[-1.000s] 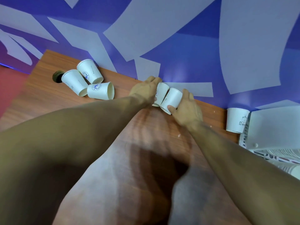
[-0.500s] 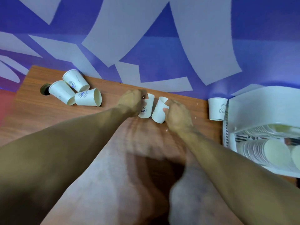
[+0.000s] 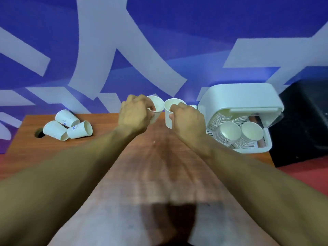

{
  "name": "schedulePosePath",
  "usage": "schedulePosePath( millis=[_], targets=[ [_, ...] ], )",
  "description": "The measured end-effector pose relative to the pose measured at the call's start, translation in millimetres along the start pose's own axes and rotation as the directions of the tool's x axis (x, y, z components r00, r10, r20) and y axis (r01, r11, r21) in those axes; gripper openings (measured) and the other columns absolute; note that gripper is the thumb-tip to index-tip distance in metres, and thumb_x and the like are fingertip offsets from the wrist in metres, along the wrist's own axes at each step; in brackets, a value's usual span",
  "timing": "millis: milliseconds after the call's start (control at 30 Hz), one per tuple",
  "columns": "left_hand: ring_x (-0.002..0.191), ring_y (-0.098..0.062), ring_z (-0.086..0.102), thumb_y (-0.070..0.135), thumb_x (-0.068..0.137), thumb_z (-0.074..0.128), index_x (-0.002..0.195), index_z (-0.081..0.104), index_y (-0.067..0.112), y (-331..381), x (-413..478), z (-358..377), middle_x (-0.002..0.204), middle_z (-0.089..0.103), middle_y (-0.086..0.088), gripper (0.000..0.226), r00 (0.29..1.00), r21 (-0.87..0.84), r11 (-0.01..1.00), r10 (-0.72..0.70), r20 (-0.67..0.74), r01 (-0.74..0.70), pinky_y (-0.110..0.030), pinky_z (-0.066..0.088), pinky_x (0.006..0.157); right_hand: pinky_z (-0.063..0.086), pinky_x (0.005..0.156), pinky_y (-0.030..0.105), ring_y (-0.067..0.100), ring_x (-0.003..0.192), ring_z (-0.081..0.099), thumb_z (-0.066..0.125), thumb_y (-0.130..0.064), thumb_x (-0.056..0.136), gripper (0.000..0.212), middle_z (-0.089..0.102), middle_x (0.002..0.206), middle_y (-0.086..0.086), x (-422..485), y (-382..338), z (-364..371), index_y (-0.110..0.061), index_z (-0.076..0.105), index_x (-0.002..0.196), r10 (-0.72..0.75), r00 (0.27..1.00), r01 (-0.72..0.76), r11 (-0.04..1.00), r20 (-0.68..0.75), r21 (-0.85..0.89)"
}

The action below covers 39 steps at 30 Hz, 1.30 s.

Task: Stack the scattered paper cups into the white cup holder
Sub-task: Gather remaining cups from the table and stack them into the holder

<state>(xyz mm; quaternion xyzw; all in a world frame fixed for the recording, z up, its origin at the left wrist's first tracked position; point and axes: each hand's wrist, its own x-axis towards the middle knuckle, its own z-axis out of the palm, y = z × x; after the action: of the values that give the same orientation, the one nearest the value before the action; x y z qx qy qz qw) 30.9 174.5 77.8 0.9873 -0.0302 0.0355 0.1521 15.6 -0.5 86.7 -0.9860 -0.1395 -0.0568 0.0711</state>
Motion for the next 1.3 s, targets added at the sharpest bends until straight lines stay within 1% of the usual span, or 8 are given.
schedulePosePath(
  millis=[167,333,467,567,767,933,1100,1300],
  targets=[
    [0.119,-0.021,0.045,0.031,0.089,0.064,0.103,0.073,0.026,56,-16,-11,0.125,0.061,0.01,0.017,0.985,0.064,0.99,0.129,-0.11,-0.123,-0.038,0.034,0.09,0.031,0.056,0.031,0.029,0.096,0.053,0.051,-0.022,0.096,0.017,0.062,0.096,0.003,-36,34,-30,-0.017,0.062,0.108,0.003,0.991,-0.01,0.998,-0.134,-0.056],
    [0.102,-0.023,0.054,0.039,0.093,0.056,0.102,0.071,0.029,127,-28,-15,0.108,0.066,0.006,0.02,0.967,0.023,0.981,0.195,-0.163,-0.194,-0.036,0.032,0.087,0.025,0.055,0.028,0.028,0.076,0.054,0.072,-0.019,0.077,0.007,0.06,0.067,0.0,-61,77,-53,-0.015,0.068,0.078,-0.02,0.973,-0.018,0.987,-0.231,-0.161],
    [0.093,-0.026,0.062,0.042,0.096,0.053,0.101,0.07,0.028,172,-31,-9,0.1,0.07,0.002,0.023,0.958,0.026,0.973,0.231,-0.17,-0.23,-0.039,0.036,0.084,0.026,0.056,0.031,0.03,0.07,0.054,0.071,-0.019,0.081,0.011,0.059,0.065,0.004,-78,115,-70,-0.013,0.066,0.073,-0.024,0.943,-0.029,0.988,-0.332,-0.153],
    [0.093,-0.025,0.063,0.042,0.095,0.054,0.102,0.068,0.029,205,-31,1,0.103,0.07,0.003,0.02,0.954,0.016,0.969,0.245,-0.173,-0.246,-0.038,0.036,0.085,0.027,0.057,0.03,0.027,0.07,0.054,0.073,-0.016,0.076,0.008,0.059,0.067,0.001,-93,147,-78,-0.017,0.065,0.075,0.016,0.951,-0.069,0.985,-0.31,-0.159],
    [0.081,-0.025,0.062,0.039,0.093,0.058,0.094,0.069,0.028,233,-31,13,0.095,0.069,0.005,0.015,0.944,-0.007,0.964,0.259,-0.204,-0.266,-0.036,0.037,0.081,0.034,0.056,0.03,0.026,0.063,0.052,0.08,-0.014,0.067,0.018,0.056,0.062,-0.001,-97,182,-81,-0.018,0.063,0.071,0.029,0.947,-0.079,0.986,-0.32,-0.145],
    [0.08,-0.025,0.062,0.036,0.093,0.06,0.098,0.068,0.028,253,-22,31,0.096,0.069,0.006,0.012,0.942,-0.009,0.963,0.263,-0.208,-0.27,-0.036,0.041,0.079,0.039,0.061,0.033,0.027,0.068,0.054,0.074,-0.016,0.078,0.009,0.059,0.068,0.001,-99,212,-77,-0.017,0.065,0.077,0.039,0.948,-0.075,0.992,-0.316,-0.103],
    [0.081,-0.028,0.062,0.041,0.093,0.058,0.105,0.066,0.032,259,-16,51,0.098,0.067,0.01,0.017,0.961,-0.03,0.973,0.222,-0.166,-0.23,-0.033,0.045,0.066,0.046,0.063,0.038,0.029,0.064,0.055,0.073,-0.017,0.08,0.01,0.059,0.066,0.004,-99,237,-66,-0.015,0.064,0.076,0.035,0.943,-0.051,0.998,-0.331,-0.038],
    [0.083,-0.023,0.063,0.041,0.093,0.058,0.102,0.065,0.033,258,-13,63,0.095,0.066,0.011,0.014,0.961,-0.005,0.973,0.229,-0.155,-0.232,-0.033,0.046,0.062,0.05,0.063,0.039,0.032,0.061,0.055,0.074,-0.016,0.079,0.012,0.06,0.065,0.007,-95,253,-57,-0.011,0.064,0.075,0.064,0.953,-0.061,0.998,-0.297,0.02]
  ],
)
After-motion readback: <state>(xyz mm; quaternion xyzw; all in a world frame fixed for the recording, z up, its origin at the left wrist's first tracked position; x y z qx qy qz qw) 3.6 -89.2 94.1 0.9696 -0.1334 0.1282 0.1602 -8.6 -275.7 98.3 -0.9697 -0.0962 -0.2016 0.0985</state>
